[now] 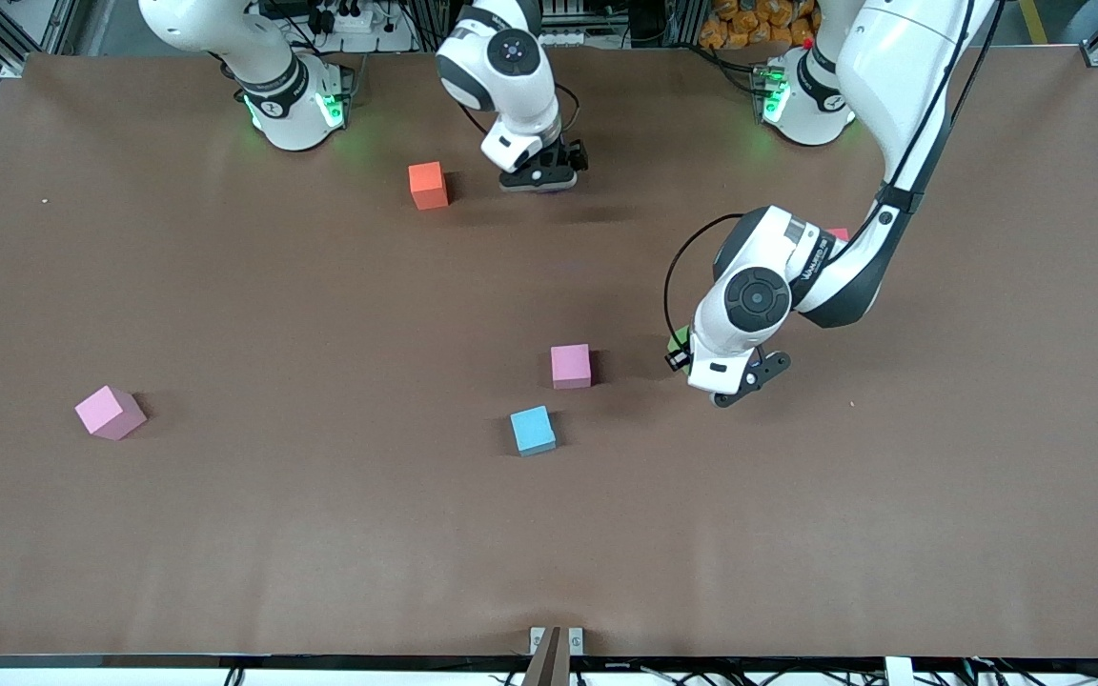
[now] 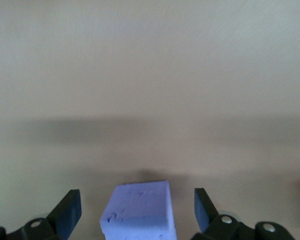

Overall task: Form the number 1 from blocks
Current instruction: 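Carry the purple cube with the right gripper beside the other purple cube, then move the green cube with the left gripper while the right gripper reaches pink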

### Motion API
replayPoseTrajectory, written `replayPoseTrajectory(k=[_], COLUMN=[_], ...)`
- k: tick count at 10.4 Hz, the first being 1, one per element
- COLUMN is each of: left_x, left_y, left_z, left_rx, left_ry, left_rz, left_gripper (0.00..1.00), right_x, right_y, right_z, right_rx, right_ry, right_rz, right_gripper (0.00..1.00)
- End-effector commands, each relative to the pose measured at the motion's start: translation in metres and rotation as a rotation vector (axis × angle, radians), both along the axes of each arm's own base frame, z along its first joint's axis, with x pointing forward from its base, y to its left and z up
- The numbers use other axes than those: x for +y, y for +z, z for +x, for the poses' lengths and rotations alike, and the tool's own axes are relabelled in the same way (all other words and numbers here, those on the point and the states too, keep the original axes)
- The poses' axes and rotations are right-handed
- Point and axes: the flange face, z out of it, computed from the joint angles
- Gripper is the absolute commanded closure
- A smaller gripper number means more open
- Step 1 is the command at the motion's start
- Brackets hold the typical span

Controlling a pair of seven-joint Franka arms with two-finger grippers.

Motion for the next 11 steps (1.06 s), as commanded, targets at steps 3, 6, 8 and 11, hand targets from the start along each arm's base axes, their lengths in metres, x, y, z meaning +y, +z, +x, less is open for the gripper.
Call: replayPoseTrajectory(k=[3, 6, 8, 11], left_x=[-0.032, -0.096, -0.150, -0.206], left_y=[0.023, 0.040, 0.035, 0.011], left_z=[-0.025, -0.074, -0.124, -0.193], left_rx=[0.015, 0.035, 0.047, 0.079], left_ry=[-0.069, -0.128, -0.169, -0.267], left_rz=[0.009, -0.009, 0.002, 0.018], left_gripper=[1.00, 1.00, 1.00, 1.00], right_x=[-0.091, -0.178, -0.233, -0.305], right_y=[0.079, 0.094, 0.107, 0.117], right_z=[0.091, 0.185, 0.233, 0.298], right_rx=[-0.075, -0.092, -0.116, -0.155], right_ry=[-0.017, -0.031, -0.040, 0.007], right_rz=[-0.151, -0.125, -0.109, -0.093], right_gripper=[0.00, 0.00, 0.00, 0.00])
